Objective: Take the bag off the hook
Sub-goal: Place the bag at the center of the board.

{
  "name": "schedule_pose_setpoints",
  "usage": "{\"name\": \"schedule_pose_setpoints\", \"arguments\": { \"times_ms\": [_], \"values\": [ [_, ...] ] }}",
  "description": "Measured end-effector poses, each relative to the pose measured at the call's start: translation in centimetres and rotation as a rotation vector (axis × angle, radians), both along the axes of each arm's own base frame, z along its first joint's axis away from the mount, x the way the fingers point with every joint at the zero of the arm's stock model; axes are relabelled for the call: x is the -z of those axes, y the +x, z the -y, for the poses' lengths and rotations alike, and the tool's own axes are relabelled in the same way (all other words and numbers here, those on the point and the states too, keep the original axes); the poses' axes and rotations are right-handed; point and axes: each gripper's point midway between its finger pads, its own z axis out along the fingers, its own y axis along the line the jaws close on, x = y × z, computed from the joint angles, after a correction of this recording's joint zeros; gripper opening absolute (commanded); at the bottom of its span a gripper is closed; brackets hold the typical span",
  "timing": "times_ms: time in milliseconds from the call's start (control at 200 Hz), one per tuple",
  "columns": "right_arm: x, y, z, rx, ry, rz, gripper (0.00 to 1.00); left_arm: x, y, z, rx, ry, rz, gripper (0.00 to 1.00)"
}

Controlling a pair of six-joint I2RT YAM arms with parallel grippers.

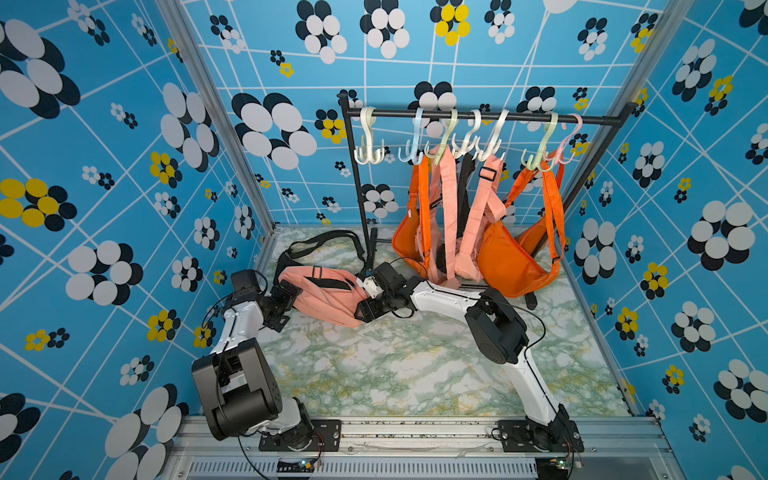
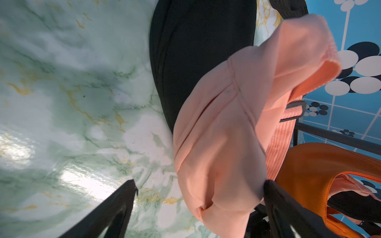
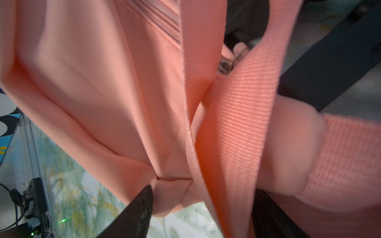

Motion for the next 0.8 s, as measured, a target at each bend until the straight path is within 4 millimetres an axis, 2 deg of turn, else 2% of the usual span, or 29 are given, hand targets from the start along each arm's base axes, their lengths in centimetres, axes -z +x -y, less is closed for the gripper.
{"name": "schedule_pose_setpoints", "arguments": {
  "times_ms": [175,250,290,330,420,465,525,650,715,800],
  "values": [
    [0.1,-0.2,-0.2,-0.014,-0.011,0.02,0.77,0.0,1.0,0.4,0.022,0.0,0.001,0.9],
    [0.1,-0.4,-0.3,-0.031,-0.028,0.045,0.78,-0.2,1.1,0.3,0.02,0.005,0.005,0.77],
    [0.1,-0.7,-0.4,-0.043,-0.039,0.058,0.78,-0.4,1.3,0.2,0.023,0.014,0.009,0.66],
    [0.2,-1.0,-0.5,-0.056,-0.053,0.068,0.79,-0.5,1.3,0.1,0.025,0.02,0.011,0.5],
    [0.2,-1.9,-1.0,-0.083,-0.063,0.078,0.79,-0.8,1.3,-0.2,0.016,0.028,0.01,0.21],
    [0.3,-2.3,-1.1,-0.093,-0.067,0.077,0.8,-0.9,1.2,-0.5,0.011,0.03,0.013,0.13],
    [0.2,-2.7,-1.2,-0.102,-0.072,0.075,0.79,-0.9,1.0,-0.9,0.001,0.03,0.007,0.08],
    [-1.1,-2.7,-1.1,-0.104,-0.065,0.084,0.8,-1.0,0.6,-1.9,-0.026,0.024,0.0,0.07],
    [-2.7,-2.7,-1.0,-0.103,-0.049,0.099,0.81,-1.2,0.4,-2.3,-0.037,0.019,0.001,0.07],
    [-5.8,-2.5,-0.9,-0.098,-0.009,0.134,0.82,-1.8,0.2,-2.7,-0.048,0.014,0.011,0.07]
  ]
}}
